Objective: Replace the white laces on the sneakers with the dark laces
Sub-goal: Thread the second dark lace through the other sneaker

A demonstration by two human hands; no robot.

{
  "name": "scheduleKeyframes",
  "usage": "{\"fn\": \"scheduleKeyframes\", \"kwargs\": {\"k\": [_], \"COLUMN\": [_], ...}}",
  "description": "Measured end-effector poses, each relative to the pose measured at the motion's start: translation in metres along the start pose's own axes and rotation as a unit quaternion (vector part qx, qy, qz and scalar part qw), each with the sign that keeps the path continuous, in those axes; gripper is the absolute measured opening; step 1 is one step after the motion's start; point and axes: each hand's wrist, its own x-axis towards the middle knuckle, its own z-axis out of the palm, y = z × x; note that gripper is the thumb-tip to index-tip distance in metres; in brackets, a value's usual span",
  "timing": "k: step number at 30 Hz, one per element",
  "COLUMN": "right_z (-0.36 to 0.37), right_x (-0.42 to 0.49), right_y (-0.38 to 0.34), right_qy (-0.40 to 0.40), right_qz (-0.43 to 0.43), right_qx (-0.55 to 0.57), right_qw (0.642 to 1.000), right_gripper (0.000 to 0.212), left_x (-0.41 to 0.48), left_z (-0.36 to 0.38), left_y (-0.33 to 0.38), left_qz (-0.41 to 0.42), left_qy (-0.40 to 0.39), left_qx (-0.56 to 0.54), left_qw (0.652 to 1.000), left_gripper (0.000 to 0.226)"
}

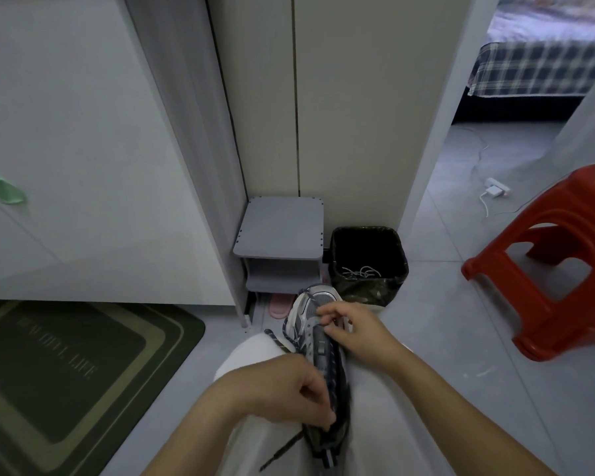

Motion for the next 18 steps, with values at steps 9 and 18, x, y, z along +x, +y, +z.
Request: {"fn": "scheduleKeyframes", "kwargs": {"k": [9, 18], "right_z": [0.004, 0.004], "right_x": [-0.012, -0.009], "right_y": [0.011, 0.004], "right_qy": [-0.003, 0.047], "right_qz": [-0.027, -0.062], "right_qx": [-0.032, -0.1], "right_qw": [0.999, 0.992], "right_gripper": [0.008, 0.021], "left_x": [0.03, 0.024], "left_z": [-0.017, -0.028], "left_y": [-0.012, -0.007], "left_qz": [0.002, 0.088], "left_qy": [0.294, 0.166], "left_qx": [-0.224, -0.323], "left_qw": [0.929, 0.927], "left_gripper": [0.016, 0.014]}}
